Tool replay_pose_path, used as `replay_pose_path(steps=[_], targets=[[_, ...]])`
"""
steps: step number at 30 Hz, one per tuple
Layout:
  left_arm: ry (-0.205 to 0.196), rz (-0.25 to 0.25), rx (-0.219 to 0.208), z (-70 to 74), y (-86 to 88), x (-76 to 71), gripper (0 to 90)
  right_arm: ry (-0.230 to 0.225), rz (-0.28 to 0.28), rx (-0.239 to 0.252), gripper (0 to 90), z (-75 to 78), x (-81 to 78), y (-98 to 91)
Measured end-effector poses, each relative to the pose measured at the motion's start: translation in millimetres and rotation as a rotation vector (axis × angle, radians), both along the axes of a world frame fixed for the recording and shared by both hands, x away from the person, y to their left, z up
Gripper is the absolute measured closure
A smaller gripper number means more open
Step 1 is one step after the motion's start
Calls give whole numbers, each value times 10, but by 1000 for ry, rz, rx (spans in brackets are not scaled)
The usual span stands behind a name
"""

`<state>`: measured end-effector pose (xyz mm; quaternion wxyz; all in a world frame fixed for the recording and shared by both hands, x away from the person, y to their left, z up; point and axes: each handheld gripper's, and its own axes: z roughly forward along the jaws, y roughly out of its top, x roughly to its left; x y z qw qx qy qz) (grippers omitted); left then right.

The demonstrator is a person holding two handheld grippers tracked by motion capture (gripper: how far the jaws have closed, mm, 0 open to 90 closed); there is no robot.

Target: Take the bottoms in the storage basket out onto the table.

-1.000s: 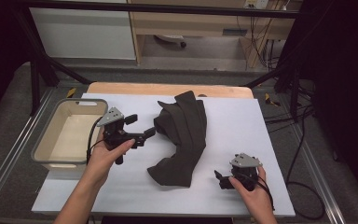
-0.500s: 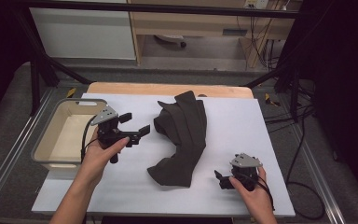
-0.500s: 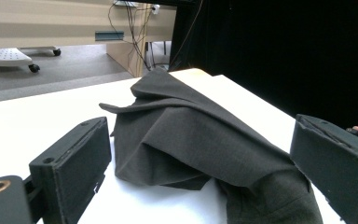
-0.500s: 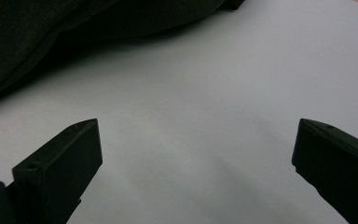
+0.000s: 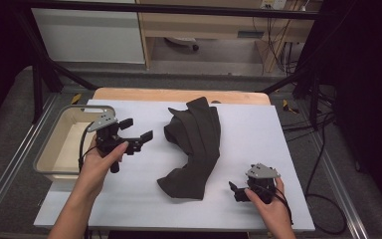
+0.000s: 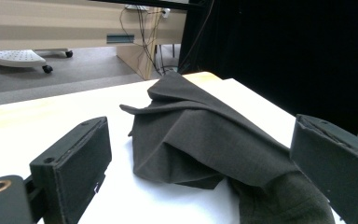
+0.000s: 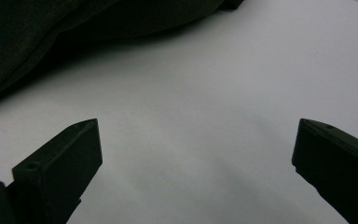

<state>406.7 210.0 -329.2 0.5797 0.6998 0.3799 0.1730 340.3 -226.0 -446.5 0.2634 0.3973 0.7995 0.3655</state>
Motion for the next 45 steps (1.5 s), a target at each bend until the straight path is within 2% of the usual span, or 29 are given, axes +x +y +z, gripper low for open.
replay_pose_path(steps=[12,23,34,45], targets=[[-7,36,-14,59,182,4,53,1,0,2,22,0,-2,-1],[-10,45,-8,77,217,-6,24,0,0,5,22,5,-3,-7],[-38,53,14,145,267,-43,25,0,-1,5,22,6,-5,-7],[-29,64,0,170,380,-70,26,1,-8,8,22,5,-3,-10]])
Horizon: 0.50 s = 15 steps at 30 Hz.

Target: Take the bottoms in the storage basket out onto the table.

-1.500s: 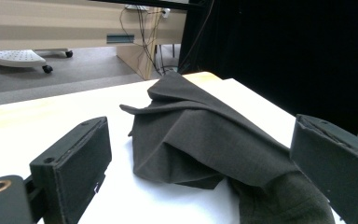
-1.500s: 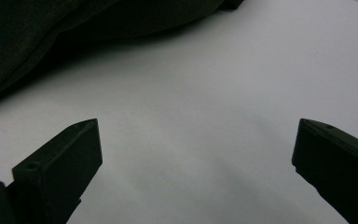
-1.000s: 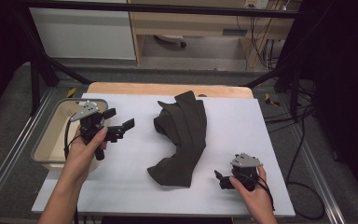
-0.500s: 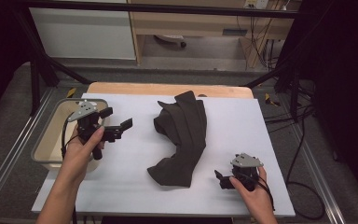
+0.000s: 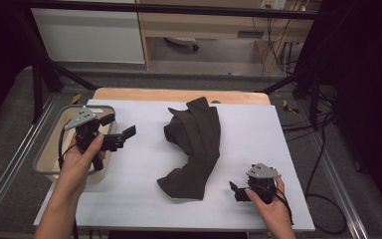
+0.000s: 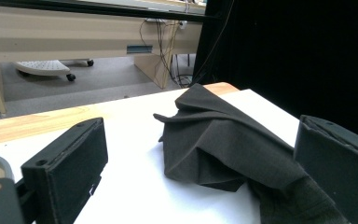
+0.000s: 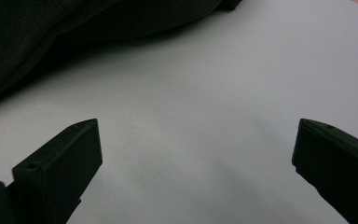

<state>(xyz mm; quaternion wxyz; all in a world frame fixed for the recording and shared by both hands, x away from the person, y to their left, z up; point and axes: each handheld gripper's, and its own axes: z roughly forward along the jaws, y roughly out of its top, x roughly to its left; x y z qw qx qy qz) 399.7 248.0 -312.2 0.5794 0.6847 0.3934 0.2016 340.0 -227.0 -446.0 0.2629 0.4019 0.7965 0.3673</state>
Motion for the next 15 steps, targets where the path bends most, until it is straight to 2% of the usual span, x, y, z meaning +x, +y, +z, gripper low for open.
replay_pose_path(steps=[15], targets=[[6,23,13,34,142,-47,26,-3,6,-4,22,1,2,2]])
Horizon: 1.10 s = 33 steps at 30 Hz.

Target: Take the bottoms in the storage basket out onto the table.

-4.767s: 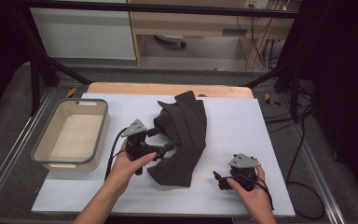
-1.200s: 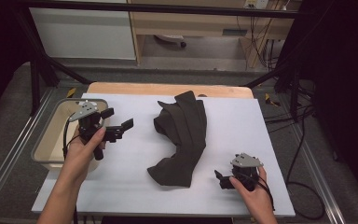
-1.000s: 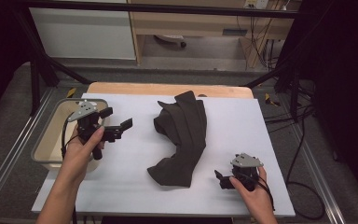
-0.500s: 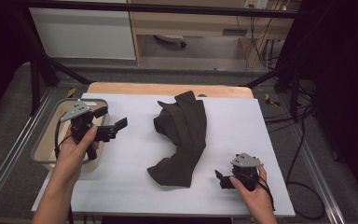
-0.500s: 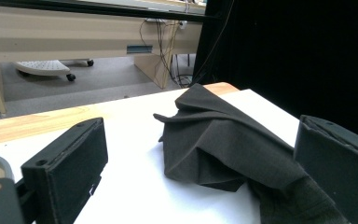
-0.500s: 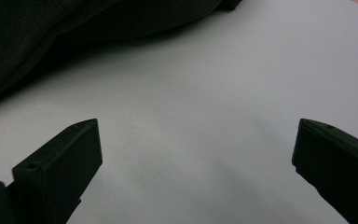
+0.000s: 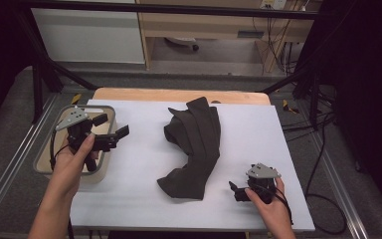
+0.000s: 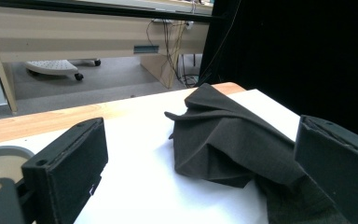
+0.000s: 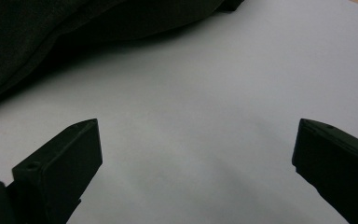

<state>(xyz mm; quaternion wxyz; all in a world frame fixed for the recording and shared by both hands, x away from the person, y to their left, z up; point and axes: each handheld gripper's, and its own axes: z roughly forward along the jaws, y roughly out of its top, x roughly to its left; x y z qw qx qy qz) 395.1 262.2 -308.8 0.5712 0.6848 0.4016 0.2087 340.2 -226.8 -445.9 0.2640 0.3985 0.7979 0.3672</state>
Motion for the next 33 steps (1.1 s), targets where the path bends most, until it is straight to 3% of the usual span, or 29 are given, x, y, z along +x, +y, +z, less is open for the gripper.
replay_pose_path(steps=[13,19,33], targets=[[-7,44,-31,29,171,-66,32,1,-8,-6,22,-1,-7,-8],[-25,34,-63,-45,235,-84,34,-7,-7,1,22,5,-18,-26],[-28,86,-97,-129,557,-210,35,-12,4,2,22,17,-25,-29]])
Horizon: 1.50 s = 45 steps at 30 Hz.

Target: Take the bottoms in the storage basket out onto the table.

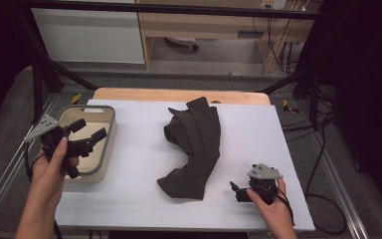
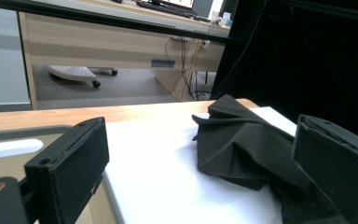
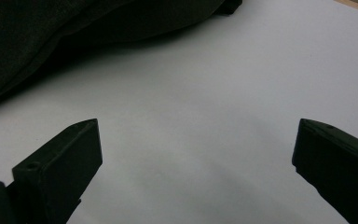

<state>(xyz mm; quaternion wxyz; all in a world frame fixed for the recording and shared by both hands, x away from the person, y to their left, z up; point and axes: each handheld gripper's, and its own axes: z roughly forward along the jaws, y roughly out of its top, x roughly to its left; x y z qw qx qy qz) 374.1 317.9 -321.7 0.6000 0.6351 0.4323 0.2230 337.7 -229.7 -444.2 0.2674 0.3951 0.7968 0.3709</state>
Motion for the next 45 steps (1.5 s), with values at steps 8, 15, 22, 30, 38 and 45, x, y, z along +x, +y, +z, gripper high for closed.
replay_pose_path(steps=[8,15,22,30,38,45], targets=[[13,15,-7,-44,148,-113,35,0,3,-1,22,6,-9,7],[29,24,15,-125,175,-134,35,3,7,-5,22,2,-7,10],[40,6,62,-225,168,-170,36,-2,-8,-1,22,5,-14,-2],[35,-13,99,-270,135,-241,34,-5,-14,-3,22,8,-20,-5],[53,-13,64,-385,73,-246,35,3,-12,-6,22,0,-12,-2],[73,2,47,-480,73,-248,35,2,-5,-8,22,-1,-15,8]])
